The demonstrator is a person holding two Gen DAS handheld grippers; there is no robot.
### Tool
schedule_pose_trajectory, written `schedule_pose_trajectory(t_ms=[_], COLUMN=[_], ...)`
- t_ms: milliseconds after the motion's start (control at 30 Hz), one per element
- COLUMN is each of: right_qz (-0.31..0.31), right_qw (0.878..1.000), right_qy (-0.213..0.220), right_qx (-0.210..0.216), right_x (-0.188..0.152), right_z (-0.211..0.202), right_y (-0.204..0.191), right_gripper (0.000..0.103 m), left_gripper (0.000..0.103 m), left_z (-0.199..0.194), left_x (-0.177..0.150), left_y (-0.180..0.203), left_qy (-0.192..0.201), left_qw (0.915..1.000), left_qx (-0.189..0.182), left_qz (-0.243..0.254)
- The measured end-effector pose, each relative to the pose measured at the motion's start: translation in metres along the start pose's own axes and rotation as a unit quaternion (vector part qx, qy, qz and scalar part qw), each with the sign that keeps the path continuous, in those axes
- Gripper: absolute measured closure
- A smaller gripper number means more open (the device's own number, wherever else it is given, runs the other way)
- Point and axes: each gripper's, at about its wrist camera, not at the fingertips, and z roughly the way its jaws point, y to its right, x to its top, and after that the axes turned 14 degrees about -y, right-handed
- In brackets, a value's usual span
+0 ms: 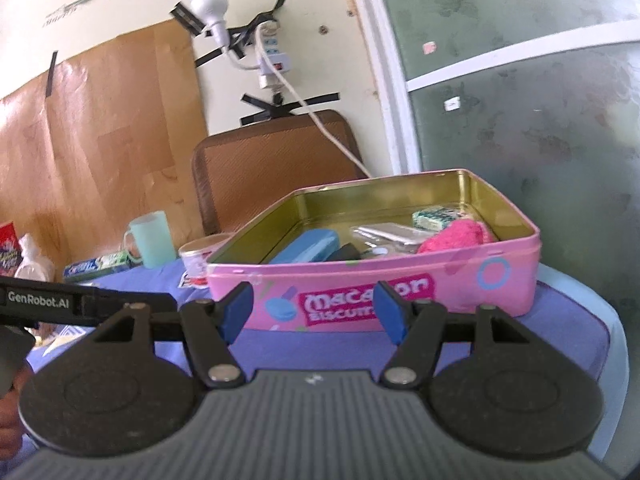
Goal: Organize soft objects
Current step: 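Move the open right tool back over the table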
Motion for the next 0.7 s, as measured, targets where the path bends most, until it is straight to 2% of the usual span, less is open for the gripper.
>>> schedule_pose_trajectory(t_ms=[267,500,700], right_qz=[-0.033,-0.052,-0.071], right_qw=[0.999,0.997,0.994], right_qy=[-0.016,-0.038,-0.052], right_qx=[0.027,0.047,0.063], right_x=[-0.003,-0.01,-0.014], right_z=[0.009,0.018,0.024], right_y=[-0.024,-0.049,-0.066], right_gripper=[0.035,0.035,0.035], left_gripper=[0.028,0.027,0.027], left_z=[-0.022,-0.052,-0.083], left_x=[-0.024,-0.052,-0.071], left_y=[-0.034,-0.076,-0.115], left_qy=[0.004,0.019,0.044], left_qw=[0.9995,0.9969,0.99], left_qx=[0.031,0.052,0.078], left_qz=[-0.005,-0.055,-0.108])
